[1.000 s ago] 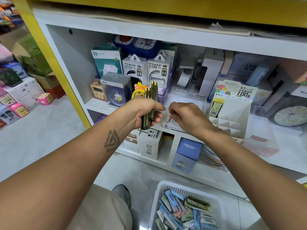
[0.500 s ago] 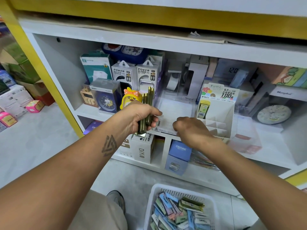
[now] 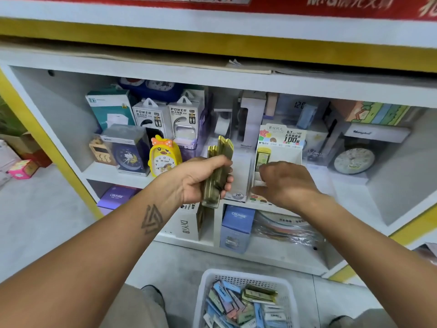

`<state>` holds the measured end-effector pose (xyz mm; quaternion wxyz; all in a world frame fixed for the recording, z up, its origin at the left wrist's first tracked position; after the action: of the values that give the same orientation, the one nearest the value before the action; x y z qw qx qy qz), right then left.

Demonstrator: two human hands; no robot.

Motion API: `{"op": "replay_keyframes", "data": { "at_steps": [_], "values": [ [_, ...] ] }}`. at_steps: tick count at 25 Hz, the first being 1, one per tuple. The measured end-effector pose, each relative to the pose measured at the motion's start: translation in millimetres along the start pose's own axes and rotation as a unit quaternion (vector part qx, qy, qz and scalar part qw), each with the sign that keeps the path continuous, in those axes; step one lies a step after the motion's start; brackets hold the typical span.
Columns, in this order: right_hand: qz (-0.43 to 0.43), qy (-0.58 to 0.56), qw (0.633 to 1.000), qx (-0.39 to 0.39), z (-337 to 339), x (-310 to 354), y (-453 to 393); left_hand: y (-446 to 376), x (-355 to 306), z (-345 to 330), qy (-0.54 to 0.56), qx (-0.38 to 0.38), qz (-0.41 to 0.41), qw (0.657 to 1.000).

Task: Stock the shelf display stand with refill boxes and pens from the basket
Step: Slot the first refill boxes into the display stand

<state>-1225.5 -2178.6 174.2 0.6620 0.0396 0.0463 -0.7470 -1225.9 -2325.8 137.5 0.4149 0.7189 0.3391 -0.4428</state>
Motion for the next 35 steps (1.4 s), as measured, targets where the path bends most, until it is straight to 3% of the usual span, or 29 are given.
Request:
{"op": "replay_keyframes", "data": {
  "at_steps": [3,5,7,9,10,11,12,13,14,18,21,25,28,30,35],
  "values": [
    [0.022,0.098,0.992,0.075,-34.9,-13.5,13.9,-2.9,1.6,-21.9,0.037,0.028,-0.006,0.999],
    [0.031,0.087,0.993,0.068,-40.9,-20.3,17.9,-5.4,4.1,-34.6,0.055,0.035,-0.008,0.998],
    [0.024,0.037,0.997,0.059,-32.8,-26.8,15.8,-7.3,8.2,-45.3,0.060,0.044,-0.001,0.997],
    [-0.032,-0.143,0.988,0.050,-10.0,-41.2,7.2,-8.6,11.5,-53.7,0.037,0.053,0.003,0.998],
    [-0.075,-0.296,0.951,0.054,2.8,-52.6,2.6,-9.1,12.1,-56.8,0.019,0.054,0.000,0.998],
    [-0.116,-0.452,0.881,0.076,9.7,-61.9,0.7,-9.8,12.0,-61.0,0.001,0.056,-0.005,0.998],
    [-0.142,-0.566,0.805,0.110,11.8,-63.9,0.8,-10.8,11.7,-65.5,-0.018,0.060,-0.013,0.998],
    [-0.152,-0.624,0.753,0.144,11.6,-61.4,1.3,-11.9,11.0,-70.6,-0.034,0.065,-0.024,0.997],
    [-0.158,-0.646,0.727,0.169,9.6,-58.8,1.1,-13.5,10.6,-75.5,-0.045,0.070,-0.035,0.996],
    [-0.157,-0.688,0.680,0.199,6.5,-60.7,-0.7,-17.7,11.0,-80.1,-0.044,0.074,-0.042,0.995],
    [-0.133,-0.683,0.696,0.177,12.9,-70.3,-4.2,-19.4,10.3,-65.8,-0.008,0.038,-0.023,0.999],
    [-0.106,-0.660,0.743,0.028,36.7,-94.2,-17.8,-23.5,6.2,-30.3,0.013,-0.072,-0.008,0.997],
    [-0.059,-0.512,0.851,-0.101,54.3,-99.3,-22.3,-24.6,-0.7,-19.5,0.035,-0.089,-0.008,0.995],
    [-0.010,-0.407,0.904,-0.129,52.8,-82.1,-21.2,-24.3,-3.1,-21.7,0.059,-0.072,-0.005,0.996],
    [0.023,-0.354,0.916,-0.185,49.5,-64.1,-21.9,-25.1,0.0,-30.9,0.093,-0.042,0.009,0.995]
  ]
}}
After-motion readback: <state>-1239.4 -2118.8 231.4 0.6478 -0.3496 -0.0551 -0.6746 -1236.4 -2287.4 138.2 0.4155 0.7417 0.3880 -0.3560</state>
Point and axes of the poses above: each hand's wrist, its own y-axis away from the middle knuckle, its own z-axis out of the back of the hand, x = y × z, the point moved 10 cm from there along -y, towards the middle knuckle, and after that the axes turned 14 degrees about -z, right-handed, at the moved point
